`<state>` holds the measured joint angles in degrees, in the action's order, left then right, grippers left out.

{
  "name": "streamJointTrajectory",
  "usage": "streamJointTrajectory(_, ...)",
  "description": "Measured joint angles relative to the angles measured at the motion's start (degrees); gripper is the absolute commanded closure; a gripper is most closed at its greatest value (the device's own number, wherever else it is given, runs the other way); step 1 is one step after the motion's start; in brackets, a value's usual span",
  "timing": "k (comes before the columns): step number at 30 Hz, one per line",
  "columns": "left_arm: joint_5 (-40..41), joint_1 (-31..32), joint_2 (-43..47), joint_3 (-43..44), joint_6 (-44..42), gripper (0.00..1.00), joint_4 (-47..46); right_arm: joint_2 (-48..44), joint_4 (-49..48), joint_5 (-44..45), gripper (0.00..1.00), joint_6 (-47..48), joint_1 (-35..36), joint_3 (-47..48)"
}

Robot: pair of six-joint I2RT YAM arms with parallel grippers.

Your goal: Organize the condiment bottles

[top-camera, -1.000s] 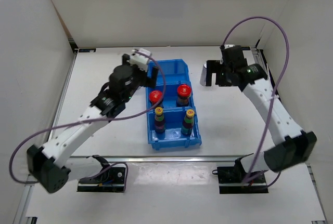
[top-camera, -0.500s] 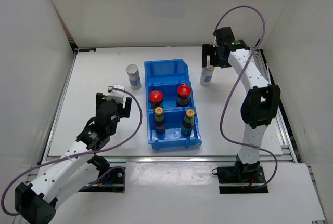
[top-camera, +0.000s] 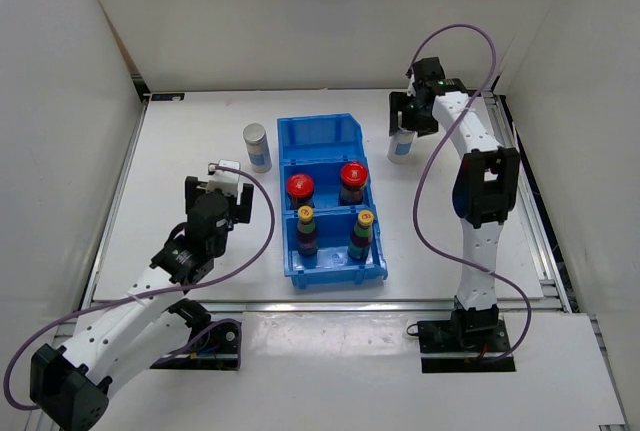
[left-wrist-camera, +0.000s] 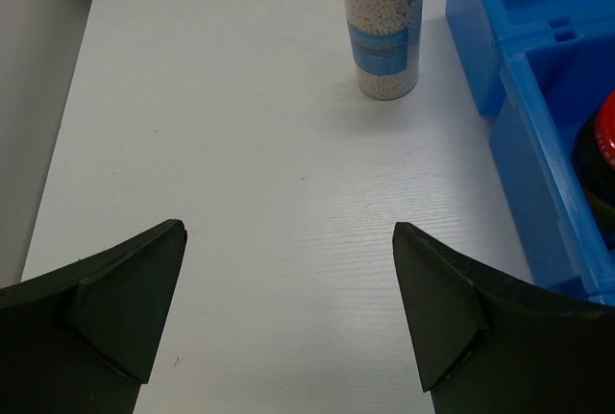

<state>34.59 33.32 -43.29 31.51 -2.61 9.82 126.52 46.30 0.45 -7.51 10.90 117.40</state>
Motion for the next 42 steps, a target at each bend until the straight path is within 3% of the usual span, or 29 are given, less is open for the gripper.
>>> streamJointTrajectory(4,0.44,0.0,-0.02,-0.02,0.09,0.01,0.02,0.42,-0.17,-1.11,0.4,0.22,0.0,0.55)
streamJointTrajectory(5,0.52,0.0,-0.02,-0.02,0.09,0.01,0.0,0.42,-0.17,-0.96,0.52,0.24,0.0,0.57)
streamJointTrajectory(8,0.63,0.0,-0.26,0.0,0.09,0.01,-0.22,0.42,-0.22,-0.63,0.73,0.24,-0.02,0.59)
streamJointTrajectory(12,0.66,0.0,-0.46,0.0,0.09,0.01,-0.52,0.04,0.04,0.02,0.84,0.28,0.13,0.59)
streamJointTrajectory(20,0.79,0.0,-1.25,-0.02,0.09,0.01,-1.25,-6.75,0.94,1.11,0.89,2.58,4.79,1.42)
streamJointTrajectory(28,1.16,0.0,-1.53,0.0,0.04,0.01,-1.33,-8.94,-0.13,-5.11,0.89,5.09,13.31,9.25)
streamJointTrajectory(38,1.62,0.0,-1.51,-0.02,0.04,0.01,-1.38,0.42,0.48,-7.78,0.86,6.47,14.56,12.92)
streamJointTrajectory(42,1.64,0.0,-1.51,-0.02,-0.13,0.01,-1.79,4.76,1.07,-7.72,0.78,6.49,14.45,12.92)
